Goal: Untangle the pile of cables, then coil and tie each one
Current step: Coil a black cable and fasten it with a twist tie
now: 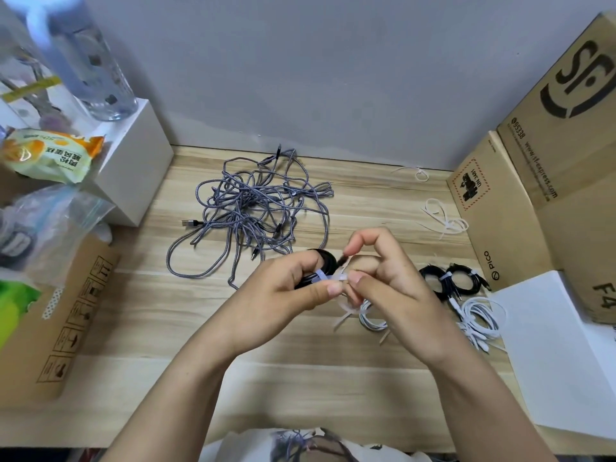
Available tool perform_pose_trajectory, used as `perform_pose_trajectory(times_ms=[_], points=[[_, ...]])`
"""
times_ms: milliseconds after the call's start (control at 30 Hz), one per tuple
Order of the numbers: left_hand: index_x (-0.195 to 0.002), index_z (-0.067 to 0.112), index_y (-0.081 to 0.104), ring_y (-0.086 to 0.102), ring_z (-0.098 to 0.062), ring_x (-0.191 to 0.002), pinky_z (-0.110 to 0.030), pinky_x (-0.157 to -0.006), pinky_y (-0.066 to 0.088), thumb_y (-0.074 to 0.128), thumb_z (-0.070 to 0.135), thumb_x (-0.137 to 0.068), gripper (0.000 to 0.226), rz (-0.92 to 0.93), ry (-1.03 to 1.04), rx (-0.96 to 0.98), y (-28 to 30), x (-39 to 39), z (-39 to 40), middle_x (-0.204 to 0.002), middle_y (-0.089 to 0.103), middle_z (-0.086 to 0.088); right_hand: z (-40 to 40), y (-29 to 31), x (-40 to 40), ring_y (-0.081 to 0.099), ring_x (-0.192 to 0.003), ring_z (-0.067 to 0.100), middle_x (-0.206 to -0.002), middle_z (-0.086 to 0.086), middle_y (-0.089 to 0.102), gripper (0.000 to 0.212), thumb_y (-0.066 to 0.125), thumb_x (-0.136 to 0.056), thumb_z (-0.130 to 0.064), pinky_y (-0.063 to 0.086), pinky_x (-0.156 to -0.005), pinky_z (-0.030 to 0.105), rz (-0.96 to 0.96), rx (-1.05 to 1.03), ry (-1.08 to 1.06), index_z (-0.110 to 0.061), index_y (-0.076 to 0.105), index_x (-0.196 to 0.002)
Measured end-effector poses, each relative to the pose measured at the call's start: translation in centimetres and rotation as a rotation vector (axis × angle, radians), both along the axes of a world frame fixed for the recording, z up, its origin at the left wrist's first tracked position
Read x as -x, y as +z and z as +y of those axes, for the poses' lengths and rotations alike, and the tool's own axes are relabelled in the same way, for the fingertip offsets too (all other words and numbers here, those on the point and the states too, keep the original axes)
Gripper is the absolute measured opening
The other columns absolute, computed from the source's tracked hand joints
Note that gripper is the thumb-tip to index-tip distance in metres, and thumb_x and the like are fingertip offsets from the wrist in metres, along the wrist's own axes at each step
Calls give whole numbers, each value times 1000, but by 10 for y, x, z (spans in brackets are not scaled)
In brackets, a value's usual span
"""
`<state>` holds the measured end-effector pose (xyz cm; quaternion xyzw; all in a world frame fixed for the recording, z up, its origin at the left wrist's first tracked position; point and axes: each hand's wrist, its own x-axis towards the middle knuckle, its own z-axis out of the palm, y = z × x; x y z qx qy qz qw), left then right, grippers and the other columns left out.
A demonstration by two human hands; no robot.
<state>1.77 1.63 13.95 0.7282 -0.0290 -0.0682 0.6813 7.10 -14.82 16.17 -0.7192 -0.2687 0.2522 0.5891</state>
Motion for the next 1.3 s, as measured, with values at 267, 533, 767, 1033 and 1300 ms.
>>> perform_pose_trajectory(times_ms=[267,533,767,1033,1300], points=[[-74,26,59,41,-2,-57,-15,-54,33,58,42,-80,17,9,-15,29,-6,2,-10,-65,58,15,0,0,4,50,-60,8,-61,-17,61,35,51,-85,-13,44,-67,34,-346,329,-61,-43,36,-91],[-77,16,62,34,-17,-61,-24,-52,28,57,46,-79,31,39,-22,-15,-16,0,3,-65,45,-2,-3,-8,0,49,-54,0,-62,-12,62,10,58,-87,-28,37,-59,27,-159,310,-33,-30,48,-89],[-62,16,47,28,-11,-58,-25,-50,22,62,38,-81,33,13,6,-89,-12,1,5,-62,30,-2,-2,-8,0,43,-55,10,-61,-8,56,22,62,-69,-8,35,-53,16,116,-52,-137,-22,51,-83],[-58,25,63,42,-3,-47,-19,-48,29,68,48,-70,26,55,-42,-298,-15,-4,8,-48,53,4,0,-16,-4,50,-65,2,-71,-13,58,11,64,-77,-21,36,-61,16,-254,263,-105,-27,56,-81],[-48,29,61,44,-5,-43,-18,-46,31,83,24,-67,30,117,-94,-373,-14,-2,3,-43,47,6,18,-21,-7,39,-74,0,-75,-10,54,20,60,-70,-44,33,-69,23,-713,316,151,-29,72,-75]])
